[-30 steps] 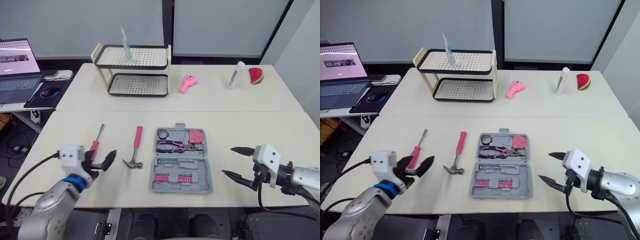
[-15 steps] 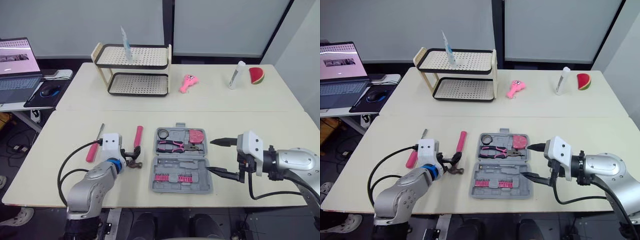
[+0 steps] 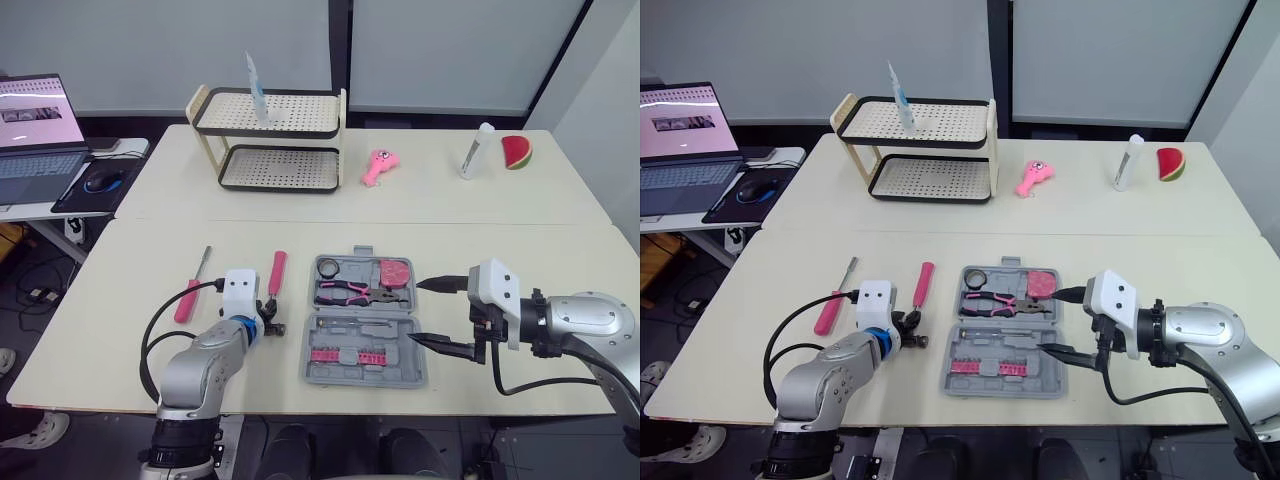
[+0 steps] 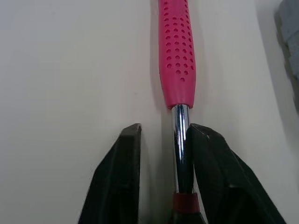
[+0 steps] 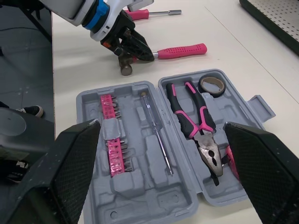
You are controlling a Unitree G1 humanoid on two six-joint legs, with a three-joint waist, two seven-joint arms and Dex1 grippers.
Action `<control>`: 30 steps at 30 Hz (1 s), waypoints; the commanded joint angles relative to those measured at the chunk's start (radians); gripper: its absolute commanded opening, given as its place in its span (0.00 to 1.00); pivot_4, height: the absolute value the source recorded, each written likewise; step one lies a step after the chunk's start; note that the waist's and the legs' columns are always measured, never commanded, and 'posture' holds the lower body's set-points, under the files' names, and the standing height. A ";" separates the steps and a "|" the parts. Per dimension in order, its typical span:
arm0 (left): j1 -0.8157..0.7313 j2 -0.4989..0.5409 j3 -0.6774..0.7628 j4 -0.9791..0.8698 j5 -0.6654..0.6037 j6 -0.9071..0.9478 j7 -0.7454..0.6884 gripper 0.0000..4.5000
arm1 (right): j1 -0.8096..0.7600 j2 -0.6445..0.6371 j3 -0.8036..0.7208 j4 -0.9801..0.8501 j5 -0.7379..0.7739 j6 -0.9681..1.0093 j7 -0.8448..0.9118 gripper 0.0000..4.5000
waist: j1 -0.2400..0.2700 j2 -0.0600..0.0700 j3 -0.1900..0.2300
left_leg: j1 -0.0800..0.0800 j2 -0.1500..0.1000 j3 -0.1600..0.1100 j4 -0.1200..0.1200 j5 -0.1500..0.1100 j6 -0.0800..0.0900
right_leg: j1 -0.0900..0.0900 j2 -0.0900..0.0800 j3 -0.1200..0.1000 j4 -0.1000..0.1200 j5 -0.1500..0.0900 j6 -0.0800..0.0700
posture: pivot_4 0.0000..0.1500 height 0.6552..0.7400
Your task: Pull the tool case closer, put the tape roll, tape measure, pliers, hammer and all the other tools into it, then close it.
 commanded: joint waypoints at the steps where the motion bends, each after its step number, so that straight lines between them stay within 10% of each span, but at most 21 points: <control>1: 0.003 -0.008 -0.016 0.020 0.015 -0.005 -0.018 0.09 | -0.012 -0.013 -0.020 -0.034 0.025 0.010 -0.001 1.00 | 0.000 0.000 0.000 | 0.000 0.000 0.000 0.000 0.000 0.000 | 0.000 0.000 0.000 0.000 0.000 0.000 | 1.00 0.95; 30: 0.303 -0.027 0.063 -0.363 -0.009 0.174 -0.047 0.01 | -0.023 -0.091 -0.013 -0.036 0.062 0.025 0.066 1.00 | 0.000 -0.001 0.001 | -0.001 0.000 0.000 -0.001 0.000 0.000 | 0.000 0.000 0.001 -0.001 0.000 0.000 | 1.00 0.95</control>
